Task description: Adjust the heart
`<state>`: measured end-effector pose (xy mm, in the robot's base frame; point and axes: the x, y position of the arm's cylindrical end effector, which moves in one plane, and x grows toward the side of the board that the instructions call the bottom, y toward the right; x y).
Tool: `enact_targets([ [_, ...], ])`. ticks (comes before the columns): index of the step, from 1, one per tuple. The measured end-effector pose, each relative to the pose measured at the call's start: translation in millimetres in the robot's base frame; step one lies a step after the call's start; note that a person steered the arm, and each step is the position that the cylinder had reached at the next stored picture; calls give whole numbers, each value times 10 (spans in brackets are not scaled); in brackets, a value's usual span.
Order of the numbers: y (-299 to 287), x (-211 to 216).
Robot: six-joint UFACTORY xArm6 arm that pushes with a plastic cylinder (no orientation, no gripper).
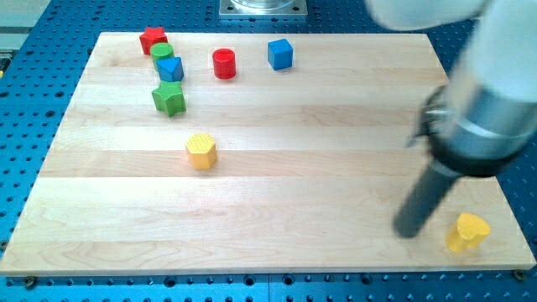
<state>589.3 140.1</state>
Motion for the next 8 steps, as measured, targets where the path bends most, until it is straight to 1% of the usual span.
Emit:
enact_targets([
  [1,-56,280],
  [2,533,278],
  [3,842,269],
  [4,908,193],
  [5,1669,187],
  [6,1863,32],
  [7,1492,-74],
  [8,1225,-82],
])
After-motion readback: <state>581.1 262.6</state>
